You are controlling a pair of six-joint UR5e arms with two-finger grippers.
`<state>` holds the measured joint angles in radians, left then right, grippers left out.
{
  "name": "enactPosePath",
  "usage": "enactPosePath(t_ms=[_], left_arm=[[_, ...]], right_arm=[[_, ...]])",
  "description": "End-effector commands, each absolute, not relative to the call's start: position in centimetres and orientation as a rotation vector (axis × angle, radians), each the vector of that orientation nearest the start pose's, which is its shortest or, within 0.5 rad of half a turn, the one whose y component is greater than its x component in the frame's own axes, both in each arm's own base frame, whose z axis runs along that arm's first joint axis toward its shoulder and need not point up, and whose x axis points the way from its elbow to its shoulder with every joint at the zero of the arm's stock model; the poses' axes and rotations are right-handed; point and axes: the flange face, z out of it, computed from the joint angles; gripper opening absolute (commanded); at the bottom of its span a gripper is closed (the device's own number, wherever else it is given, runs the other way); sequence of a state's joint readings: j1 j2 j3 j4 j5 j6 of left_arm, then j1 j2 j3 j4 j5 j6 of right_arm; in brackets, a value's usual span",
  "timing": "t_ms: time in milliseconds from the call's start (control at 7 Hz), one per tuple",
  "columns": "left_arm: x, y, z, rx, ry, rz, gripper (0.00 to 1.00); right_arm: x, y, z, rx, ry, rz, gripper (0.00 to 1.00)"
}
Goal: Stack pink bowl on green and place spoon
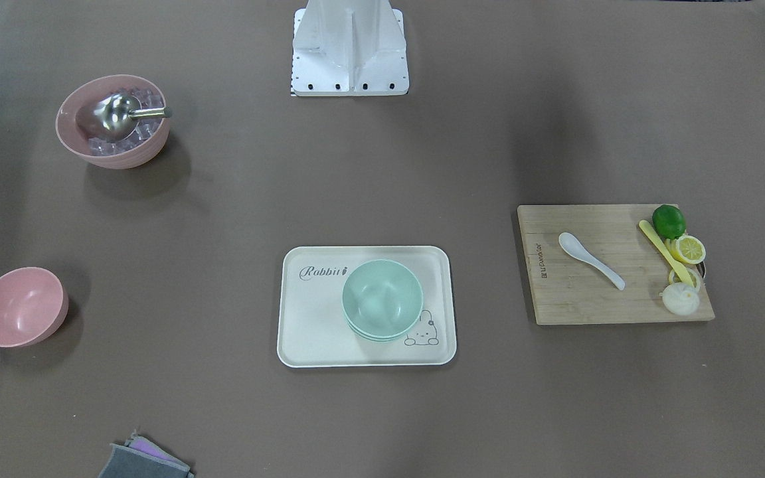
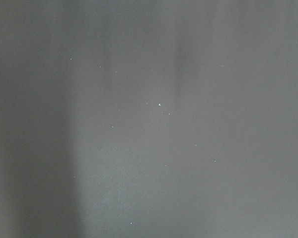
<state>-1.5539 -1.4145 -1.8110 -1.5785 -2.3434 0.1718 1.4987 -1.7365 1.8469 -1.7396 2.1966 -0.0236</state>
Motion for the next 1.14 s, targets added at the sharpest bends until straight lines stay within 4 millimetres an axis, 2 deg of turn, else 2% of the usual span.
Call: enactPosePath(t_ms=[0,286,571,714,857,1000], left_arm=[[-5.7,-43.1,60.9,0.153,0.758,0.218,0.98],[-5.7,-43.6,59.9,0.176,0.756,0.228,0.98],[-5.7,-44.2,58.7,0.253,0.75,0.258,0.98],[-5.6,-45.8,56.9,0.324,0.742,0.279,0.98],[-5.6,-47.8,55.0,0.365,0.741,0.293,0.98],[-5.6,-50.8,51.9,0.464,0.724,0.333,0.98]], right_arm=[[4.5,-41.9,62.5,-0.072,-0.626,-0.074,1.0],[4.4,-42.1,61.5,-0.047,-0.63,-0.088,1.0],[4.4,-43.4,59.2,0.057,-0.631,-0.117,1.0],[4.4,-43.7,55.2,0.209,-0.629,-0.163,1.0],[4.3,-45.2,52.4,0.364,-0.617,-0.211,1.0],[4.2,-46.7,51.4,0.468,-0.629,-0.24,1.0]])
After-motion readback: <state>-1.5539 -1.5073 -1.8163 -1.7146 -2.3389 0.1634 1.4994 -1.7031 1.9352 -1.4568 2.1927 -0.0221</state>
